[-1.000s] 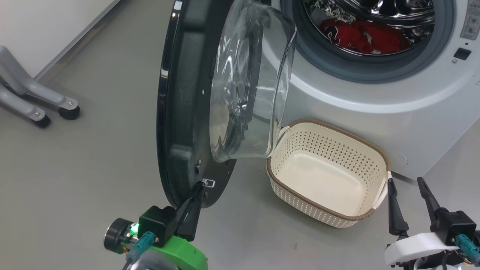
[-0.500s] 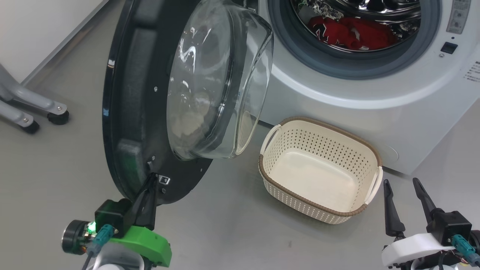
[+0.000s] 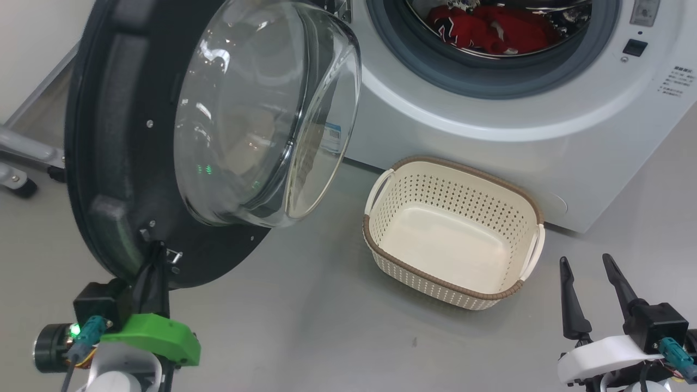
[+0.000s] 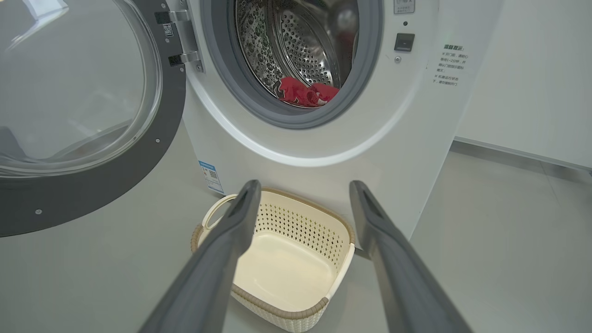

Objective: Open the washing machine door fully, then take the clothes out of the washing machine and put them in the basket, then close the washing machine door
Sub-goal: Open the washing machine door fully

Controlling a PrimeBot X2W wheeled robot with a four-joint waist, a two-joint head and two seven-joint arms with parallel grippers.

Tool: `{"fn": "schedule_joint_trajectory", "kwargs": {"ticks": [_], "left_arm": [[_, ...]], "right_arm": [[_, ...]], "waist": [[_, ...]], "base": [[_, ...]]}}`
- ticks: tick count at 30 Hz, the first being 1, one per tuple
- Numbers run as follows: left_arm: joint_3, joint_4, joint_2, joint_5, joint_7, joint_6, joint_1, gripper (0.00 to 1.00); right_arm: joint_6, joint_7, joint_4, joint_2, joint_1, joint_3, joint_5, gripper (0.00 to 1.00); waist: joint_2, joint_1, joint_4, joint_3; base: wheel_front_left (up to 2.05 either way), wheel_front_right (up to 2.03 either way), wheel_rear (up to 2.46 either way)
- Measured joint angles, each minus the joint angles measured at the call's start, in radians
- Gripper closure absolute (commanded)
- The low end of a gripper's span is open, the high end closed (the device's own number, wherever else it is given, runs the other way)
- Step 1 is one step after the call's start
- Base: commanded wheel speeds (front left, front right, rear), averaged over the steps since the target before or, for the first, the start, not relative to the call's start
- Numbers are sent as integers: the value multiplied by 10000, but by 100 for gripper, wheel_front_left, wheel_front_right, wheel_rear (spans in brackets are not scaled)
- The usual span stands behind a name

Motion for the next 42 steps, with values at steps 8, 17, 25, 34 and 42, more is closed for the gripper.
{"fn": "schedule_joint_trajectory", "kwargs": {"ticks": [8,17,25,34,42], "left_arm": [[857,454,-40,-297,-401,4,-713,100],[1632,1218,-63,-585,-805,17,-1782,100],[2056,1979,-46,-688,-1057,54,-2525,100],[2228,2688,-23,-688,-1243,88,-2969,100],[2245,2936,-17,-667,-1425,88,-3014,100]], "right_arm": [[35,0,-199,-199,-209,-63,-48,0],[40,0,-418,-439,-616,-203,-105,0],[46,0,-424,-518,-843,-249,-171,0],[119,0,-385,-577,-1001,-278,-171,0],[132,0,-245,-571,-1080,-263,-171,0]], "waist": [[0,0,-229,533],[0,0,-416,1277],[0,0,-501,1697],[0,0,-531,1790],[-1,0,-560,1714]], "base": [[0,0,0],[0,0,0],[0,0,0],[0,0,0],[0,0,0]]}}
